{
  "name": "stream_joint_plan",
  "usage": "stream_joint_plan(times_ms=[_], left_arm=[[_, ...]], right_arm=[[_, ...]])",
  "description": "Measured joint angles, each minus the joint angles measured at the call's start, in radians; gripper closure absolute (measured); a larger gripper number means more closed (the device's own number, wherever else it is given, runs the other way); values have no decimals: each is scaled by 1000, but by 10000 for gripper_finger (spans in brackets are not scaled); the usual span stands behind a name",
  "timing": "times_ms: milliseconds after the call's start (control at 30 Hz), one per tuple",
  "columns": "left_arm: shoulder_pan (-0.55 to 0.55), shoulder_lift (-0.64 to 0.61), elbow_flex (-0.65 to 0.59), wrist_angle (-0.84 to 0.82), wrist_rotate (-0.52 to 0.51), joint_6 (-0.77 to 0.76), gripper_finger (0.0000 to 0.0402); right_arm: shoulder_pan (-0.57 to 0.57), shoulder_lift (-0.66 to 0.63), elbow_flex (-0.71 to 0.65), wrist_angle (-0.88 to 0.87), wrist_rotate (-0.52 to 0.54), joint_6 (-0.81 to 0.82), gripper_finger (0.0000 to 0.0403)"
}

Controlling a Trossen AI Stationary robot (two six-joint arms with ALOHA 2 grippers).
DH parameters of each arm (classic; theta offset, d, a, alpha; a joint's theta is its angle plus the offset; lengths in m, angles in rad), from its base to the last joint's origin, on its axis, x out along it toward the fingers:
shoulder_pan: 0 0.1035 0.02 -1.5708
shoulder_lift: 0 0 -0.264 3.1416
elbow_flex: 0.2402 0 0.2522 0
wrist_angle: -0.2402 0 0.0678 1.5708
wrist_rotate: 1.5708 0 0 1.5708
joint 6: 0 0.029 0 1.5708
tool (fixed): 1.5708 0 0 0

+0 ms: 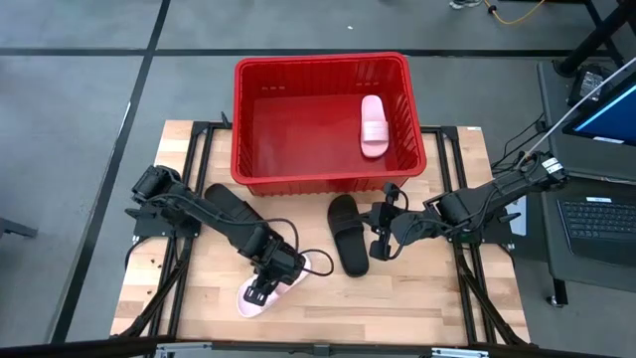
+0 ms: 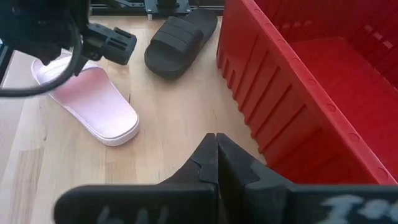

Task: Pick and place slides into bin
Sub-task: Put the pink slipper into the red bin

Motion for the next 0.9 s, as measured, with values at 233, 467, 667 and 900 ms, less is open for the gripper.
stream_joint_plan(times_ms=[233, 467, 667, 900], left_arm=[[22, 44, 0, -3, 37, 91, 206], [35, 101, 0, -2, 111, 133, 206], [35, 110, 0, -2, 172, 132, 207], [33, 110, 0, -3, 173, 158, 252]], right_arm=[[0, 0, 0, -1, 0, -6, 401], [0, 0, 0, -5, 0, -7, 401], [0, 0, 0, -5, 0, -28, 401], [0, 0, 0, -5, 0, -29, 401]])
